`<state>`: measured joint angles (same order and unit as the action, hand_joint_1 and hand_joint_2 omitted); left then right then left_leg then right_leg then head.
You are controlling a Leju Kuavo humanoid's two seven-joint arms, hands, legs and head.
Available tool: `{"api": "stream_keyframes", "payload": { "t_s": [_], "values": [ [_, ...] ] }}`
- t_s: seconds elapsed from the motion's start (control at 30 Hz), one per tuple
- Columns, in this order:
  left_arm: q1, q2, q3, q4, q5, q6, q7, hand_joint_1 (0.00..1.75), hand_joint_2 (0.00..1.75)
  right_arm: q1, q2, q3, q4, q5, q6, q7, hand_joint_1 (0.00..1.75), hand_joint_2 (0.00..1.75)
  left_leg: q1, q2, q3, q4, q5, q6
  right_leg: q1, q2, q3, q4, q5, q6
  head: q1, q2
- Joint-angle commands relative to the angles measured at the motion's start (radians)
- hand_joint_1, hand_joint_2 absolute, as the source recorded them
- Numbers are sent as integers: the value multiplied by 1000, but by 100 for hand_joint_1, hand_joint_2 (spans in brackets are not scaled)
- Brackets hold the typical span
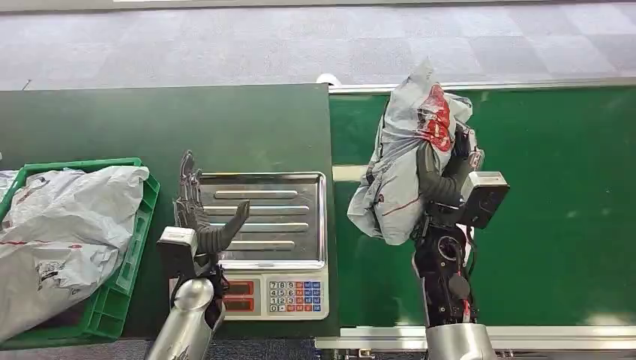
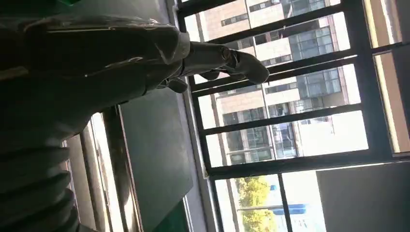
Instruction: Moved the parcel from conveyor to table for the left to box.
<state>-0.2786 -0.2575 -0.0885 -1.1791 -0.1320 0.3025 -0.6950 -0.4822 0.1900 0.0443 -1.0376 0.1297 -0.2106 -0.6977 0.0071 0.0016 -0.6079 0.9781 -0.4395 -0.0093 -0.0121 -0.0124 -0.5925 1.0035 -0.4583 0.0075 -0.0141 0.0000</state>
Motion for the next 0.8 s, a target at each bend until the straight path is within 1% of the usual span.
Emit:
{"api": "stream_keyframes", "payload": {
  "t_s": [0.03,0.27,0.3,0.33,0.43,0.5,0.8],
  "values": [
    [-7,12,-8,18,-3,-1,-3,0,175,-32,-6,17,7,-4,2,0,175,175,0,1,3,0,-1,0,0,1,3,-1,-1,0,0,0],
    [-7,12,-8,18,-3,-1,-3,0,175,-32,-6,17,7,-4,2,0,175,175,1,1,6,0,-3,0,1,3,6,-2,-1,-1,0,0],
    [-7,12,-8,18,-3,-1,-3,0,175,-32,-6,17,7,-4,2,0,175,175,0,1,2,-1,-1,0,0,1,2,-1,0,0,0,0],
    [-7,12,-8,18,-3,-1,-3,0,175,-32,-6,17,7,-4,2,0,175,175,1,1,5,0,-2,0,1,2,5,-1,-1,-1,0,0],
    [-7,12,-8,18,-3,-1,-3,0,175,-32,-6,17,7,-4,2,0,175,175,1,1,5,0,-2,0,1,2,5,-1,-1,-1,0,0],
    [-7,12,-8,18,-3,-1,-3,0,175,-32,-6,17,7,-4,2,0,175,175,0,1,3,0,-1,0,0,1,2,-1,-1,0,0,0],
    [-7,12,-8,18,-3,-1,-3,0,175,-32,-6,17,7,-4,2,0,175,175,0,1,3,-1,-1,0,0,1,3,-1,-1,0,0,0]
  ]
}}
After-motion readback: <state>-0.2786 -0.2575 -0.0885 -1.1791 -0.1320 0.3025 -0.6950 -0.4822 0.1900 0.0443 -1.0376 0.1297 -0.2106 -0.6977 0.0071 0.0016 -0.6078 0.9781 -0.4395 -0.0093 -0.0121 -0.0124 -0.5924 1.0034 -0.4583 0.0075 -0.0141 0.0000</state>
